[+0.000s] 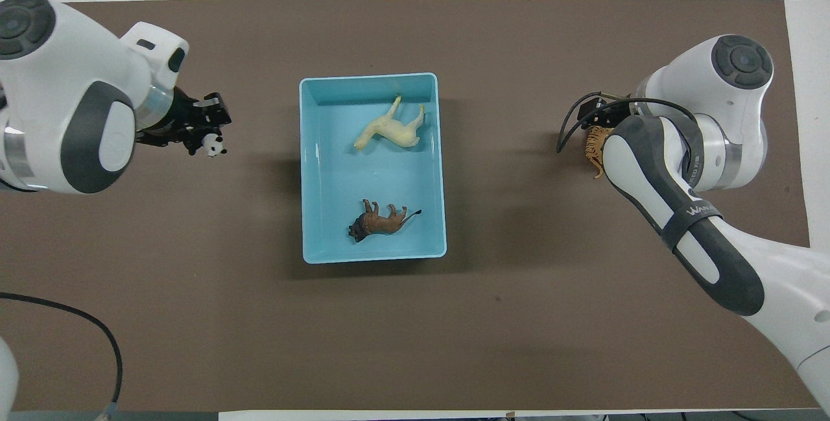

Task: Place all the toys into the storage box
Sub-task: 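Lower the panda into the box and open the left gripper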

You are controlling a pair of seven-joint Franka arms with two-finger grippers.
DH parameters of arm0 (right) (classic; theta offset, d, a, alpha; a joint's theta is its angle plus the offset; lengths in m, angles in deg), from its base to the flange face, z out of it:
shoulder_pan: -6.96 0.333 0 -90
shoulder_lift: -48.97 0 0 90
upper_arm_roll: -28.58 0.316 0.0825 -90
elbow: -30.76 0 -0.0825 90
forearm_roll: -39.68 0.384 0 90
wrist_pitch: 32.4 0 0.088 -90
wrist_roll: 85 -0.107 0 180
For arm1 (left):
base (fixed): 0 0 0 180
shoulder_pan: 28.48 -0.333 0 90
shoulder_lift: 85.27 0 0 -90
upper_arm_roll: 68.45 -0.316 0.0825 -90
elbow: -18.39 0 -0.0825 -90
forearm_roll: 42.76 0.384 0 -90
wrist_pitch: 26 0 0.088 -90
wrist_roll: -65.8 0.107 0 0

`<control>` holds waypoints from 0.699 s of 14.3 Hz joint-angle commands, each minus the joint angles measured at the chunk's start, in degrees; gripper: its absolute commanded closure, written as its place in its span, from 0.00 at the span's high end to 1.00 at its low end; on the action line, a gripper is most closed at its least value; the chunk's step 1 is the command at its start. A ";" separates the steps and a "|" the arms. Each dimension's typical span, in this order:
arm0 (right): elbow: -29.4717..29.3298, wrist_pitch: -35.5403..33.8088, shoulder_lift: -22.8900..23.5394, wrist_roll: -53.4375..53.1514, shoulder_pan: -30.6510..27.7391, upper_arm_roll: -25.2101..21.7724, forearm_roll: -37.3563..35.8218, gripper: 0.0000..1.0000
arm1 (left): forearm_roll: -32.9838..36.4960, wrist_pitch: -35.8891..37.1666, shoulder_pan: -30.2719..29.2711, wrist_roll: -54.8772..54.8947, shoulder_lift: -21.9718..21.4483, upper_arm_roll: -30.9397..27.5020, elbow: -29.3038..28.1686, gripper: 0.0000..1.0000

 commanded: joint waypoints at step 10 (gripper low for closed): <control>0.43 2.13 -1.09 3.52 -0.44 0.64 0.93 0.00 | -0.60 -0.22 4.74 -1.56 -2.38 -1.63 -3.06 1.00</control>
